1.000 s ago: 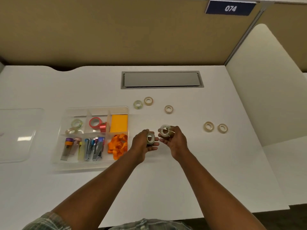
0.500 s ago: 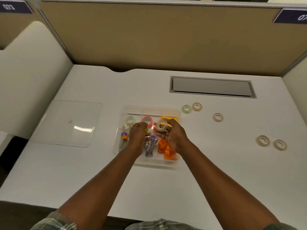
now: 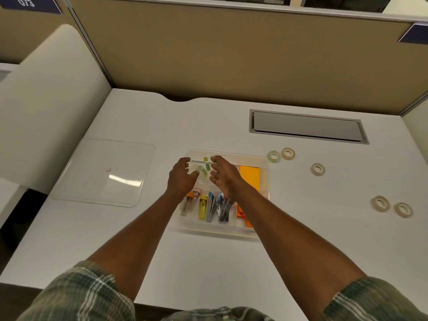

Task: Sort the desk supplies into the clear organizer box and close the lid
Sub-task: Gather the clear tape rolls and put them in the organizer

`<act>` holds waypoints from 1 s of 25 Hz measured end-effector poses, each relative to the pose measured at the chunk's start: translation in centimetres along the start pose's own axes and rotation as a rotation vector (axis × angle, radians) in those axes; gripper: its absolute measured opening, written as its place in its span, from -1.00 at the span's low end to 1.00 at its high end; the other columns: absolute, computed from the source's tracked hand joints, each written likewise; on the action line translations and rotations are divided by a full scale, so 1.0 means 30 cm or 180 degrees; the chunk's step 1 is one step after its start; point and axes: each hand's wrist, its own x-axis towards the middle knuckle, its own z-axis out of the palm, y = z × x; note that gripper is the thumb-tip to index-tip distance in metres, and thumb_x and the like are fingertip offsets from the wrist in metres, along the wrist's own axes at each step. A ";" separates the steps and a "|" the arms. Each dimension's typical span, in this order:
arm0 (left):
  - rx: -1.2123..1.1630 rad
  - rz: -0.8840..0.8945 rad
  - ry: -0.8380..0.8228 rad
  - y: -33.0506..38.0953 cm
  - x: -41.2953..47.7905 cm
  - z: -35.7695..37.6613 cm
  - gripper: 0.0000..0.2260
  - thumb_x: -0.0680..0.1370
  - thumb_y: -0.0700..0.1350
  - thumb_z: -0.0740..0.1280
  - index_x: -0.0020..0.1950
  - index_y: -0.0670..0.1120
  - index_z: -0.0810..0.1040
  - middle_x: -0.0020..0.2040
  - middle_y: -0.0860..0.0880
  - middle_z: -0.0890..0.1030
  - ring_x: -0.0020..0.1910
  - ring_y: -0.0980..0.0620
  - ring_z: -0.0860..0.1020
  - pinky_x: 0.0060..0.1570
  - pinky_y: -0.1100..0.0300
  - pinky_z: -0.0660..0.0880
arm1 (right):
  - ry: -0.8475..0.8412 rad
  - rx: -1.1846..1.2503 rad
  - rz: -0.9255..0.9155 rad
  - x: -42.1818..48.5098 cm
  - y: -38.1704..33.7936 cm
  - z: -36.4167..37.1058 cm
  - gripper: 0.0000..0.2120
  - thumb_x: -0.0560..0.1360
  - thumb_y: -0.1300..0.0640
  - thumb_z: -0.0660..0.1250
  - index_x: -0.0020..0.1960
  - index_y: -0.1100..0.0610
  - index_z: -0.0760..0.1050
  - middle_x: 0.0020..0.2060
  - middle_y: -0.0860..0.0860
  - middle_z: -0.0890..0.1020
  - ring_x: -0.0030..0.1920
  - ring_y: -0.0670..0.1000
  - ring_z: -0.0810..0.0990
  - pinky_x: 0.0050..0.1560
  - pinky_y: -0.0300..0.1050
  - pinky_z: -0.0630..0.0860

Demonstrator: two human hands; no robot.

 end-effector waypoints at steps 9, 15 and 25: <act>0.2937 0.1026 0.0457 -0.107 0.055 0.009 -0.77 0.49 -0.02 0.37 0.07 -0.12 0.64 0.19 -0.16 0.49 0.19 -0.18 0.43 0.07 -0.02 0.37 | 0.0404 -0.0736 -0.0209 -0.003 0.075 -0.071 -0.71 0.61 0.02 0.23 0.28 0.08 0.49 0.22 0.09 0.58 0.24 0.10 0.55 0.13 0.03 0.52; 0.3314 0.1179 0.0208 -0.106 0.095 0.023 -0.75 0.51 -0.06 0.32 0.12 -0.12 0.63 0.41 -0.17 0.37 0.40 -0.20 0.30 0.29 -0.07 0.27 | 0.0528 -0.0804 -0.0179 -0.022 0.093 -0.121 -0.64 0.60 0.00 0.26 0.34 0.11 0.46 0.19 0.10 0.61 0.17 0.10 0.58 0.17 0.09 0.58; 0.2953 0.1313 0.0375 -0.089 0.067 0.057 -0.75 0.49 -0.16 0.38 0.16 -0.09 0.59 0.53 -0.25 0.25 0.50 -0.28 0.21 0.39 -0.22 0.19 | 0.0442 -0.0971 -0.0355 -0.069 0.086 -0.164 -0.70 0.63 -0.02 0.23 0.27 0.09 0.50 0.11 0.06 0.66 0.11 0.10 0.64 0.09 0.05 0.62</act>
